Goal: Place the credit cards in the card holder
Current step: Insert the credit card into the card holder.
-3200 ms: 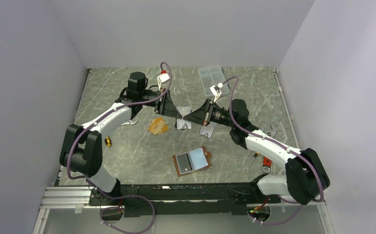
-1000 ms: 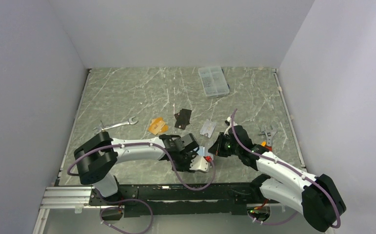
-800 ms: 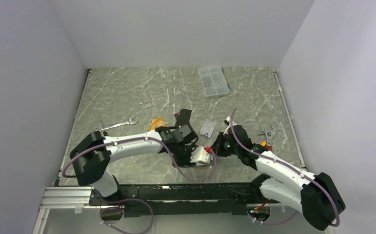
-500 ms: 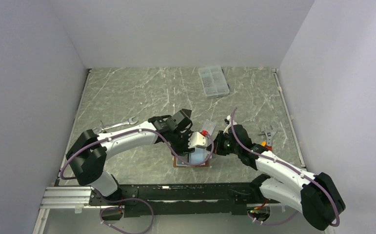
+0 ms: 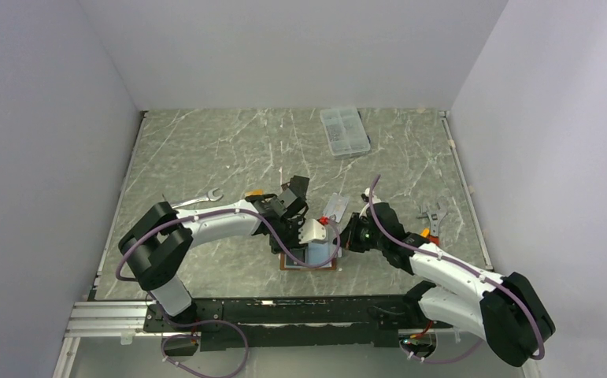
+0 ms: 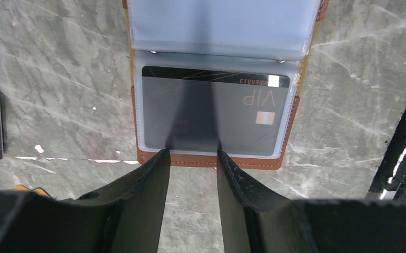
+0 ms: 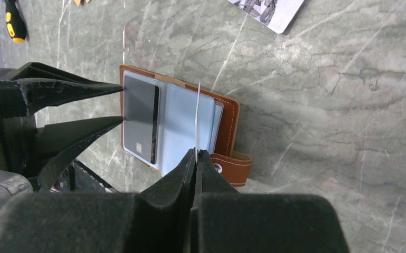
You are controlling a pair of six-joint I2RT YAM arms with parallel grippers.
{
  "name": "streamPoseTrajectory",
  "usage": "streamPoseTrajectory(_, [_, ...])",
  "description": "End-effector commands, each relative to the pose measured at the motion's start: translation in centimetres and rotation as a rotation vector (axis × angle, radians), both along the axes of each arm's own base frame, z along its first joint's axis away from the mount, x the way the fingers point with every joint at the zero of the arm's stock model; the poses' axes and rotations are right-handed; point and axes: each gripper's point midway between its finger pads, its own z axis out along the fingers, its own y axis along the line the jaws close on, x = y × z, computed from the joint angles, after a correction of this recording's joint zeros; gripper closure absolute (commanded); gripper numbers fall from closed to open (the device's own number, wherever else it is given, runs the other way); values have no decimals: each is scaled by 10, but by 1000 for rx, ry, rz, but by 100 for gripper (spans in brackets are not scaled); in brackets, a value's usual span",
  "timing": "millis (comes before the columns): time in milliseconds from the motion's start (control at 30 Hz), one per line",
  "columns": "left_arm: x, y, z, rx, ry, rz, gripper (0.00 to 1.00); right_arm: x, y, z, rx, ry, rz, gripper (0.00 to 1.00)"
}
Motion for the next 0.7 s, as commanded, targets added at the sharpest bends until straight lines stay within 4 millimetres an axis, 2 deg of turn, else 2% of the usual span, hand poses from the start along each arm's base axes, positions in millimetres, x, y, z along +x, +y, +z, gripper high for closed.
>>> streamPoseTrajectory(0, [9, -6, 0, -20, -39, -3, 57, 5, 0, 2, -7, -46, -2, 100])
streamPoseTrajectory(267, [10, -8, -3, -14, -34, -7, 58, 2, -3, 0, -5, -45, -6, 100])
streamPoseTrajectory(667, [7, -7, -7, -6, -21, -15, 59, -2, 5, -2, 75, -25, -17, 100])
